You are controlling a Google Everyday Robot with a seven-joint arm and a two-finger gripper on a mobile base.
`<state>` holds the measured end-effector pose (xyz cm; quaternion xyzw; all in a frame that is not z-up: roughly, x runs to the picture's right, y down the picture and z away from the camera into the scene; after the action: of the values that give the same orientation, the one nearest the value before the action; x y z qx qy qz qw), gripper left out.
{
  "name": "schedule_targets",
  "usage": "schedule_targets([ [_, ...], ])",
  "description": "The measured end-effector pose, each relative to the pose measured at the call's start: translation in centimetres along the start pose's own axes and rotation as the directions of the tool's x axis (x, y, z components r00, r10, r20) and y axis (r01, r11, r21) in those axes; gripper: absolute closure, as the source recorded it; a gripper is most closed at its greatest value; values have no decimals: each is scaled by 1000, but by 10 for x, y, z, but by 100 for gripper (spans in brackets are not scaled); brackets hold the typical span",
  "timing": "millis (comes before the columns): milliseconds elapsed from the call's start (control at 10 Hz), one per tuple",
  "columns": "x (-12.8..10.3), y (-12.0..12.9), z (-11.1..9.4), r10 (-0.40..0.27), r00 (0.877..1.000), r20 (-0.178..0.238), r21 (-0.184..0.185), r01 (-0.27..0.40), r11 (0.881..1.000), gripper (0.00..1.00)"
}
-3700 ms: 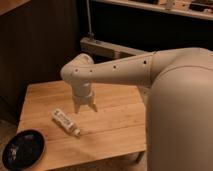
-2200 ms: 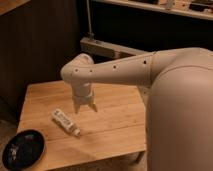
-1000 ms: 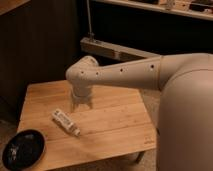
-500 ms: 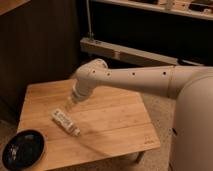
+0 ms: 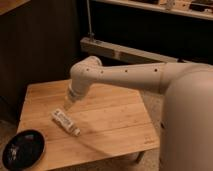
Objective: Place the bottle in the ceramic bowl
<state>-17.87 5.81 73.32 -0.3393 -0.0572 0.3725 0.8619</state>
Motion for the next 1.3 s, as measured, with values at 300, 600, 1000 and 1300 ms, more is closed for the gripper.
schedule_targets([
  [300, -23, 2, 12, -14, 998, -55, 47, 16, 999, 35],
  [600, -10, 3, 29, -23, 994, -110, 73, 31, 997, 35],
  [1000, 8, 24, 47, -36, 987, -157, 76, 49, 996, 35],
  [1300, 10, 48, 61, -69, 984, -163, 52, 78, 996, 35],
])
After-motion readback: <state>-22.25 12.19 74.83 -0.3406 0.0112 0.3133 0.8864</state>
